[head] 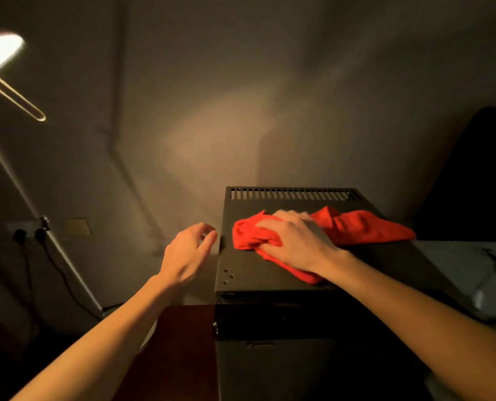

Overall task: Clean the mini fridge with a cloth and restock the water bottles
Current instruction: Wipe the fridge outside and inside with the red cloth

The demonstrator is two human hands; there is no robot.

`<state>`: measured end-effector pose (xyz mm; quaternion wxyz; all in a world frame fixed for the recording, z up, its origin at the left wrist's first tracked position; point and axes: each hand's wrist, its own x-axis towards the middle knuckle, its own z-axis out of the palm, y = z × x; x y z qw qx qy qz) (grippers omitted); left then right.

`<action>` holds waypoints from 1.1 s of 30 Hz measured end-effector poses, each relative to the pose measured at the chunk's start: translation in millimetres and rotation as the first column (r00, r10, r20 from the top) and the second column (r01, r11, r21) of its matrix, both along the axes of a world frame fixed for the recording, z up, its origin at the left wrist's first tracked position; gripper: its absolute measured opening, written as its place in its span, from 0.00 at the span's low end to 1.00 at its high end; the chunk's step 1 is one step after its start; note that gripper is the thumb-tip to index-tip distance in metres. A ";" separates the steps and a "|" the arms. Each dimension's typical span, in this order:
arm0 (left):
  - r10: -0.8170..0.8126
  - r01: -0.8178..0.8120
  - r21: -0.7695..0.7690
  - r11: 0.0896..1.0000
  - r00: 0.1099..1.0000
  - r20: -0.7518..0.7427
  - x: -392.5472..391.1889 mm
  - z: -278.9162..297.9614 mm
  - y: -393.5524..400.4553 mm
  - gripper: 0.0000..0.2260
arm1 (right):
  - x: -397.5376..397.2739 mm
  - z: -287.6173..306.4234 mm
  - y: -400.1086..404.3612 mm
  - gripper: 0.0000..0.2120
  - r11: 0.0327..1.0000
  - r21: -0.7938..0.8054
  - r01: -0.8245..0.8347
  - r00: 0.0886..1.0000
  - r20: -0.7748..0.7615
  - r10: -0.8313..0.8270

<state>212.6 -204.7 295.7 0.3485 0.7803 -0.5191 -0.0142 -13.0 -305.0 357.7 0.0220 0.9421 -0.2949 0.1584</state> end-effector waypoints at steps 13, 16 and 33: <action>-0.046 0.044 -0.064 0.997 0.999 -0.015 -4.4 2.0 2.9 0.13 | 9.7 -19.4 -1.0 0.37 0.934 0.245 0.260 0.959 0.046 -0.279; -0.021 0.020 -0.051 0.998 1.000 -0.012 -0.4 -2.3 5.5 0.13 | 29.7 -18.1 9.8 0.35 0.973 0.214 0.091 0.991 0.082 -0.110; 0.205 -0.205 0.025 0.978 0.979 0.009 -32.0 -0.1 28.4 0.24 | 24.1 -3.6 -2.3 0.26 0.893 0.198 -0.405 0.914 0.075 0.398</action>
